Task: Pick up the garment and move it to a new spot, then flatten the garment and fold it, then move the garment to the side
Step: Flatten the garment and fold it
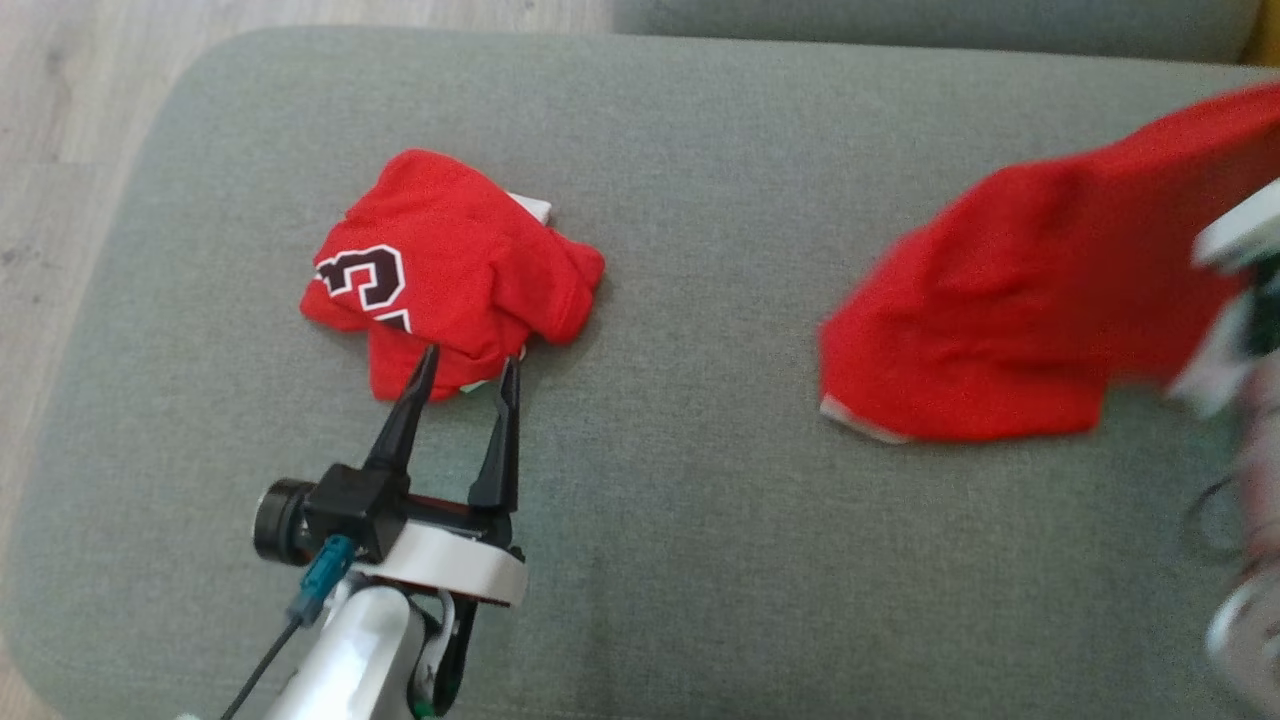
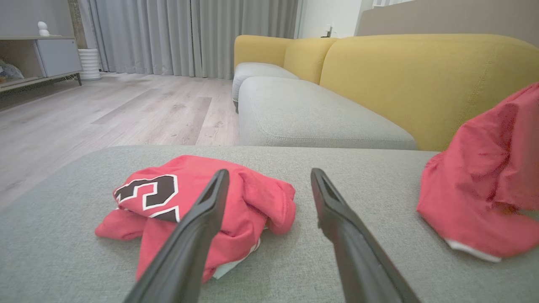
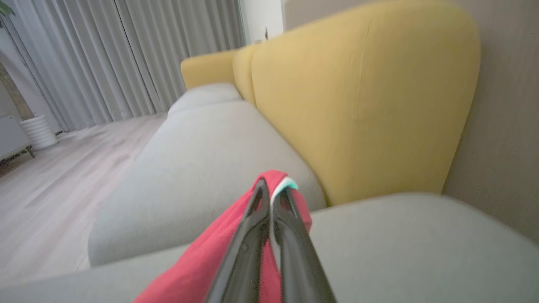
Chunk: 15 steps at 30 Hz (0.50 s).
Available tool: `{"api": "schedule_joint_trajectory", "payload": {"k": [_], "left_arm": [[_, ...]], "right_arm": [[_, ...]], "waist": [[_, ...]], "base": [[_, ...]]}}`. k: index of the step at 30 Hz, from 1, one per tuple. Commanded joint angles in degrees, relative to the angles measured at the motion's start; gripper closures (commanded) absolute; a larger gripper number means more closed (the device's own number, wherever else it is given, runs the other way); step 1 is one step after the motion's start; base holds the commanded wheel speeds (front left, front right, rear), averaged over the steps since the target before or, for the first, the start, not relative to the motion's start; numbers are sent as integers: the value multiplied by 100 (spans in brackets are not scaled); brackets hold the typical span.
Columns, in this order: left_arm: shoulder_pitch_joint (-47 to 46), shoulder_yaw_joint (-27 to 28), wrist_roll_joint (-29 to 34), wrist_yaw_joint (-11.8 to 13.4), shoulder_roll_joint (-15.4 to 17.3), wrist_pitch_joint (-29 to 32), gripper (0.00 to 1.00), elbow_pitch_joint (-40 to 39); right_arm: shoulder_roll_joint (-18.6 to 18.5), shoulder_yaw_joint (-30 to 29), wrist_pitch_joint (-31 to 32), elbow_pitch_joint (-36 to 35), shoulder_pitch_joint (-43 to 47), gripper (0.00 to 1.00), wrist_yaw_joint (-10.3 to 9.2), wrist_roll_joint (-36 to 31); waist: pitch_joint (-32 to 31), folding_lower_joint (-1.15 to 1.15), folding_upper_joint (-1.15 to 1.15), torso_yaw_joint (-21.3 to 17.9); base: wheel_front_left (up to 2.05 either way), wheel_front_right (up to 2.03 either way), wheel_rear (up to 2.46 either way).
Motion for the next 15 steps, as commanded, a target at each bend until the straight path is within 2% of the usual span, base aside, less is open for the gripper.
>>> {"api": "schedule_joint_trajectory", "payload": {"k": [1, 4, 7, 10, 15], "left_arm": [[-59, 270, 78, -37, -3, -46, 0, -180], [-12, 341, 108, -81, -64, -46, 0, -190], [42, 425, 132, -119, -114, -46, 0, -211], [106, 505, 161, -154, -139, -46, 0, -236], [154, 597, 222, -220, -161, -46, 0, -227]], "right_arm": [[-270, 165, 68, -341, -546, 100, 44, -109], [-685, 320, 131, -593, -933, 100, 44, -346], [-878, 660, 94, -832, -1262, 100, 44, -604], [-809, 1334, 9, -960, -1369, 100, 44, -832], [-295, 2854, -93, -723, -849, 100, 44, -969]], "waist": [[-84, 0, 0, 56], [-173, 0, 0, 134], [-245, 0, 0, 204], [-279, 0, 0, 241], [-285, 0, 0, 293]], "base": [[0, 0, 0], [0, 0, 0], [0, 0, 0], [0, 0, 0], [0, 0, 0]]}}
